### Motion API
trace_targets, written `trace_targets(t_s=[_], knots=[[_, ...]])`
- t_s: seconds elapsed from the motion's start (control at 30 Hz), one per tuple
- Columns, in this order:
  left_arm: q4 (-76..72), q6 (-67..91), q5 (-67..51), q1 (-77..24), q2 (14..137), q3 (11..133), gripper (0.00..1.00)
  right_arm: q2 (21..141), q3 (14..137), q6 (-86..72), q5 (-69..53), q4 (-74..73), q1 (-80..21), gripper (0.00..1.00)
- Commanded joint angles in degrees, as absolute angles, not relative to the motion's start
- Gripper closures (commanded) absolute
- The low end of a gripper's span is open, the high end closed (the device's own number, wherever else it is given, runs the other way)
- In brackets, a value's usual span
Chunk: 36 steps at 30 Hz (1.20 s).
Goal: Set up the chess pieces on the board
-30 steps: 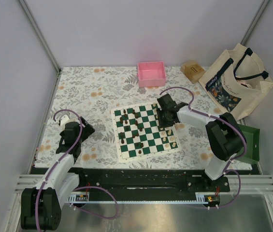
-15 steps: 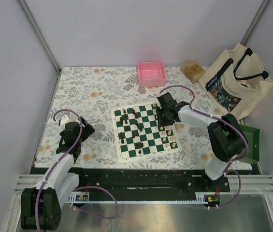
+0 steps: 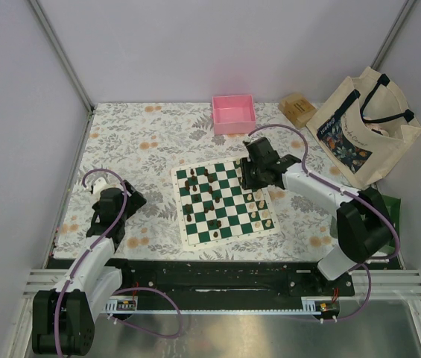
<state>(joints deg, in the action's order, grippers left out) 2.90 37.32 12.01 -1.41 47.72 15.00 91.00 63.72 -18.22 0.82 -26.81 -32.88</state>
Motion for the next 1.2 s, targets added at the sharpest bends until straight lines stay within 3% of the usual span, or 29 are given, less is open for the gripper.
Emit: trace_targets(t_s=[0.0,0.37,0.9,1.17], knots=[[-0.09,36.83,11.95,-1.32,47.46,16.61,0.01,88.68,65.92,-19.07,0.18,-26.28,-37.43,0.59],[-0.09,36.91,12.04,-1.32,47.02,16.35,0.01,99.48,71.98,-20.48,-1.49,-25.05,-44.21,0.48],[-0.09,36.91,11.95,-1.32,47.11,16.35,0.01,108.02,77.61,-20.04,-1.58,-24.96,-45.09,0.48],[-0.09,36.91,11.95,-1.32,47.02,16.35,0.01,109.07,77.70,-19.78,-1.49,-25.22,-45.35,0.54]])
